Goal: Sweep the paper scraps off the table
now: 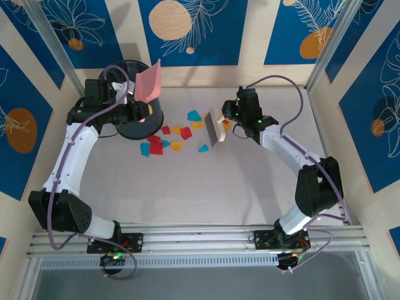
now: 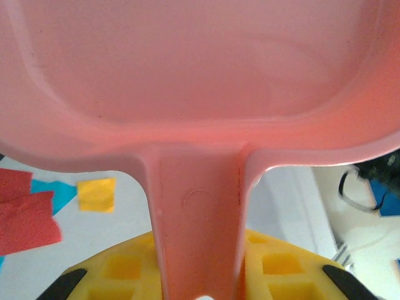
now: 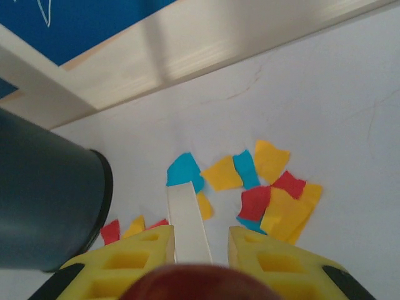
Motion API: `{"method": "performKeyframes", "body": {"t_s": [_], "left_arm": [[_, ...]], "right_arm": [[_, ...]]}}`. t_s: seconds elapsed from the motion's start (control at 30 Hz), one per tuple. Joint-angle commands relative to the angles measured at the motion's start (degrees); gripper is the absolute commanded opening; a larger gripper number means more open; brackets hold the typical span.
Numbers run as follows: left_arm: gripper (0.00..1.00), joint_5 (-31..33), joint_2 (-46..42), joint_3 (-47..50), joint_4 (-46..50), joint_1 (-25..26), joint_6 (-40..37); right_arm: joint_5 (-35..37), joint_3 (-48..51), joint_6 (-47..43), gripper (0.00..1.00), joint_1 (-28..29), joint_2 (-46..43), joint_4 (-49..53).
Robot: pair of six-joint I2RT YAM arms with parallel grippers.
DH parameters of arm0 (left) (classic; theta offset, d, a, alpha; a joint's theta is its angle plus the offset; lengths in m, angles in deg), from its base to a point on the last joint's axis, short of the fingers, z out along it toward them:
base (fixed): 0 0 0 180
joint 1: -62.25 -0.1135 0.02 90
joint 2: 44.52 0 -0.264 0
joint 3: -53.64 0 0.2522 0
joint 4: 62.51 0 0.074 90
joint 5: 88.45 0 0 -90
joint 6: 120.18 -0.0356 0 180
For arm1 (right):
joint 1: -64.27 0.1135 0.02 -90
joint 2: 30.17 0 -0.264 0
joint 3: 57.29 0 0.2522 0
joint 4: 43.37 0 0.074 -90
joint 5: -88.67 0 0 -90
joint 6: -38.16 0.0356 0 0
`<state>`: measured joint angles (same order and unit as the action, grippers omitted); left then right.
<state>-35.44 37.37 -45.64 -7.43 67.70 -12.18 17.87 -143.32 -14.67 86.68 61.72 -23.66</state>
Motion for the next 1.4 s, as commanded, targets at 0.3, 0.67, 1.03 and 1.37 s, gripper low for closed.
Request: {"method": "performKeyframes", "body": {"t_s": [0.3,0.67,1.03,1.37], "left_arm": [[0.0,3.0,-4.38,4.73,7.8,1.91,-10.06],[0.0,4.95,-5.48,5.79,9.3,2.62,-10.95],[0.0,5.06,-4.72,5.89,9.57,2.96,-11.14],[0.0,5.09,-4.13,5.8,10.96,4.78,-12.82]], "right_arm": [[-2.96,-12.94,6.82,0.0,-4.09,13.9,-5.17],[3.15,-20.2,11.29,0.0,-5.39,22.02,1.9],[12.58,-21.71,14.42,0.0,-5.21,21.75,16.28],[18.63,-11.41,17.96,0.0,-3.92,13.22,21.4]]}}
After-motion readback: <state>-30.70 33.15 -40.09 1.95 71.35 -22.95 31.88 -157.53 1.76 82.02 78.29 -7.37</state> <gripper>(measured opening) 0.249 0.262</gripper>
